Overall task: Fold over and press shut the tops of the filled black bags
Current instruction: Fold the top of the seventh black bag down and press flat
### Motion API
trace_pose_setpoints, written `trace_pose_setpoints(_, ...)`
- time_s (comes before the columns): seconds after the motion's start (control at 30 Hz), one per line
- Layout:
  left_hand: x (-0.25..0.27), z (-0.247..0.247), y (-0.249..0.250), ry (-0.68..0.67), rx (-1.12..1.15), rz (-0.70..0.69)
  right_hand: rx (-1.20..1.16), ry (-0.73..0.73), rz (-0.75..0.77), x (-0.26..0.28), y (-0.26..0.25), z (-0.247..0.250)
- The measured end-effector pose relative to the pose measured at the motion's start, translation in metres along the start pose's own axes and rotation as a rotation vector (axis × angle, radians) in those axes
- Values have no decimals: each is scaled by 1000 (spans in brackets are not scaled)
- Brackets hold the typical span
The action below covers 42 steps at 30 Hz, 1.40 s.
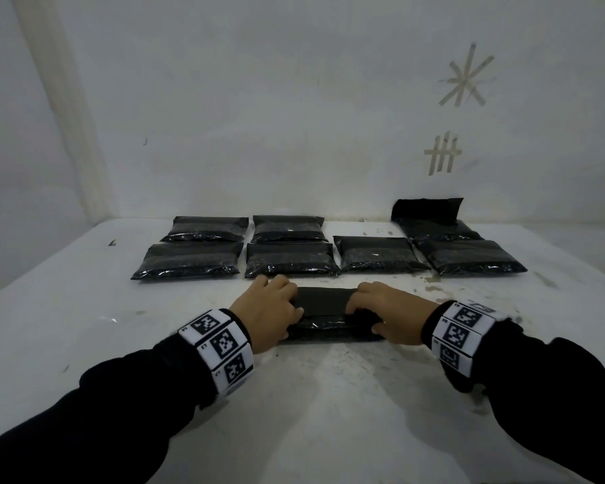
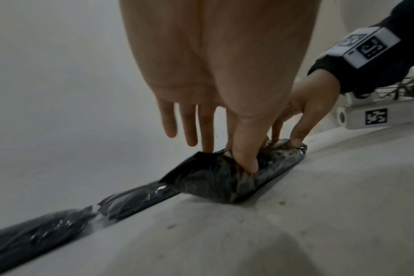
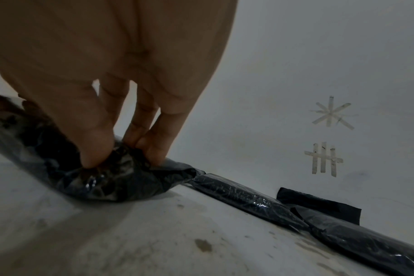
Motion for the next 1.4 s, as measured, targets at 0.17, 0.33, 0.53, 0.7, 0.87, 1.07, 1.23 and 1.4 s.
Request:
trace_pose_setpoints(0.17, 0, -13, -5, -82, 398, 4, 48, -39, 12, -1, -2, -5)
trace_pose_setpoints(0.33, 0, -13, -8, -95, 514, 22, 111, -5, 50, -2, -6, -4)
trace_pose_setpoints(0.53, 1, -12, -3, -81, 489, -18, 113, -6, 102, -7, -14, -6)
trace_pose_setpoints(0.7, 1, -13, -3, -62, 478, -17, 89, -18, 94, -11, -16, -7)
trace_pose_setpoints(0.87, 0, -12, -4, -78, 490, -20, 162, 0, 112, -15, -19, -9)
trace_pose_setpoints(1.07, -1, -12, -7, -91, 519, -10, 183, -3, 135, -17, -23, -10)
trace_pose_setpoints(1.23, -1, -7, -9, -69, 590, 10, 133, -9, 105, -19, -29, -10)
trace_pose_setpoints(1.4, 3, -3, -25, -55, 716, 98, 167, -16, 114, -24, -36, -10)
Point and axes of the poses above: each hand's wrist, its own x-axis away from the middle knuckle, its own z-axis out of the back of the hand, y = z × x, the point moved 5 cm from there along -x, towards the middle knuckle, and after that the axes turned 9 degrees about -x, right-handed, at the moved point
